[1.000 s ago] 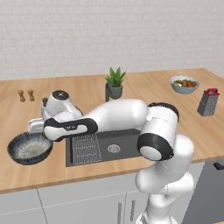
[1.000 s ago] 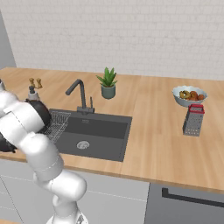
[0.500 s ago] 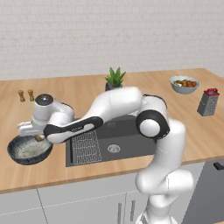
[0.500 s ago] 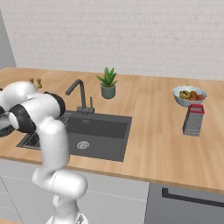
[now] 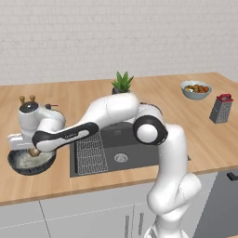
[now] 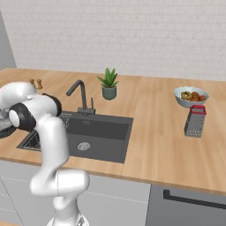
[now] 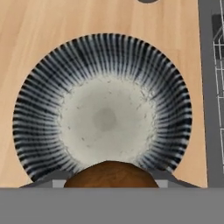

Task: Pick the mushroom from the sink and place it in the bowl. Then pick the bowl and place it in the microwave. Then close the microwave door and press the start button.

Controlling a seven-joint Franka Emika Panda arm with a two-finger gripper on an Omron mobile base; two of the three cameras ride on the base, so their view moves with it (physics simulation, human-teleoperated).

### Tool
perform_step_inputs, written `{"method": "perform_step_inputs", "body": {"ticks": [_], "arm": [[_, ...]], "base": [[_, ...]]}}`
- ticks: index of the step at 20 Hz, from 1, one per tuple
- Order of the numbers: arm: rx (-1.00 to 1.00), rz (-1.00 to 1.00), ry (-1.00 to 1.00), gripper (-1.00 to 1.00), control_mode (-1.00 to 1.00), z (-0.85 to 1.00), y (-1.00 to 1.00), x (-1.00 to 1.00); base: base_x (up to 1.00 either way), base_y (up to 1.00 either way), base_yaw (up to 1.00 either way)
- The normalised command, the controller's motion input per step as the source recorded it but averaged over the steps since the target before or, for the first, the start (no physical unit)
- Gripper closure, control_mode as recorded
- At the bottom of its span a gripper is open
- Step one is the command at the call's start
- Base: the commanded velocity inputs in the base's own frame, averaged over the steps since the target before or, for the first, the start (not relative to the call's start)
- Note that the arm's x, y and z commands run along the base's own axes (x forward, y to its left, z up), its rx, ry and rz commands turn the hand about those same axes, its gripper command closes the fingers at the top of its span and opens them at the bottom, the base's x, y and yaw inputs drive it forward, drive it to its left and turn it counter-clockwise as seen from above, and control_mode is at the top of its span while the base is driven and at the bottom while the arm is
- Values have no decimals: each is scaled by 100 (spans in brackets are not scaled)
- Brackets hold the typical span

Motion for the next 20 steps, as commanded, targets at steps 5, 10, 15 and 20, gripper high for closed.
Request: {"method": "perform_step_inputs", "body": {"ticks": [5, 10, 15, 20], "arm": [[0, 0, 5, 100, -100, -47, -7, 0], [0, -1, 3, 100, -100, -40, -7, 9], [0, 0, 11, 100, -100, -21, 0, 33], [0, 0, 6, 100, -100, -23, 0, 19]], "base": [[0, 0, 0], [0, 0, 0], [0, 0, 0], [0, 0, 0]]}}
